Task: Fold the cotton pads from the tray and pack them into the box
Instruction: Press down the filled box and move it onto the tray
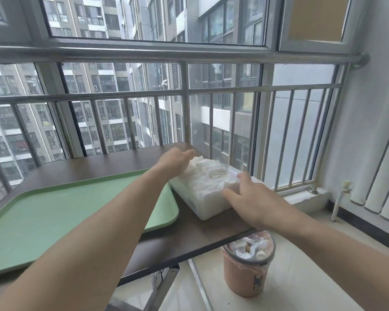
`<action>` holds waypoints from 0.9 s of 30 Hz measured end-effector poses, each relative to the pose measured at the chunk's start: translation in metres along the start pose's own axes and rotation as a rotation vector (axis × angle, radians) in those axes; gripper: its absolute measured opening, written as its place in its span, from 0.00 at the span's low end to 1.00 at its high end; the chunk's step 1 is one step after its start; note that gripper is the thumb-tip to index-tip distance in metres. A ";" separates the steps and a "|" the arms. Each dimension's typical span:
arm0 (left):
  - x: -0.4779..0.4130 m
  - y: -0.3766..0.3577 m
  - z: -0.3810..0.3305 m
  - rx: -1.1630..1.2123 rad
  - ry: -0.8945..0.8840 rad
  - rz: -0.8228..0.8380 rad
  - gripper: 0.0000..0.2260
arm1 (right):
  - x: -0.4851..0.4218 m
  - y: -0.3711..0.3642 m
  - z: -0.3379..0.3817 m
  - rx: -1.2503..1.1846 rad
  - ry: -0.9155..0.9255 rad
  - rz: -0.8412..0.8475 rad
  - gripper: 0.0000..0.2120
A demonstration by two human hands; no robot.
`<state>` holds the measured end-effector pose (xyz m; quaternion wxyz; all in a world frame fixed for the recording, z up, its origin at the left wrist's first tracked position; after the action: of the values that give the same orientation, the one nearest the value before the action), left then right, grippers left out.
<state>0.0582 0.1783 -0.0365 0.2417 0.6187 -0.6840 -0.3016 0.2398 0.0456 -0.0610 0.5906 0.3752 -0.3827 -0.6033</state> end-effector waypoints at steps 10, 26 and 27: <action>0.023 0.083 0.012 0.138 0.068 -0.209 0.19 | -0.036 0.024 0.044 -0.257 0.154 -0.086 0.26; 0.163 0.186 0.172 0.143 0.324 -0.363 0.07 | -0.074 -0.074 0.199 -0.219 0.469 0.291 0.22; 0.168 0.185 0.177 0.143 0.326 -0.350 0.06 | -0.075 -0.079 0.201 -0.189 0.469 0.309 0.22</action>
<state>-0.2163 0.0413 -0.0361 0.2485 0.7838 -0.5381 -0.1856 0.0256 0.1251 -0.0468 0.7801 0.3849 -0.2305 -0.4361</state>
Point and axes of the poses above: each hand's wrist, its own x-axis away from the middle knuckle, its own y-axis out of the back of the hand, z = x × y, the point moved 5 cm from there along -x, towards the middle knuckle, and after that the axes turned 5 degrees about z, right-handed, at the moved point
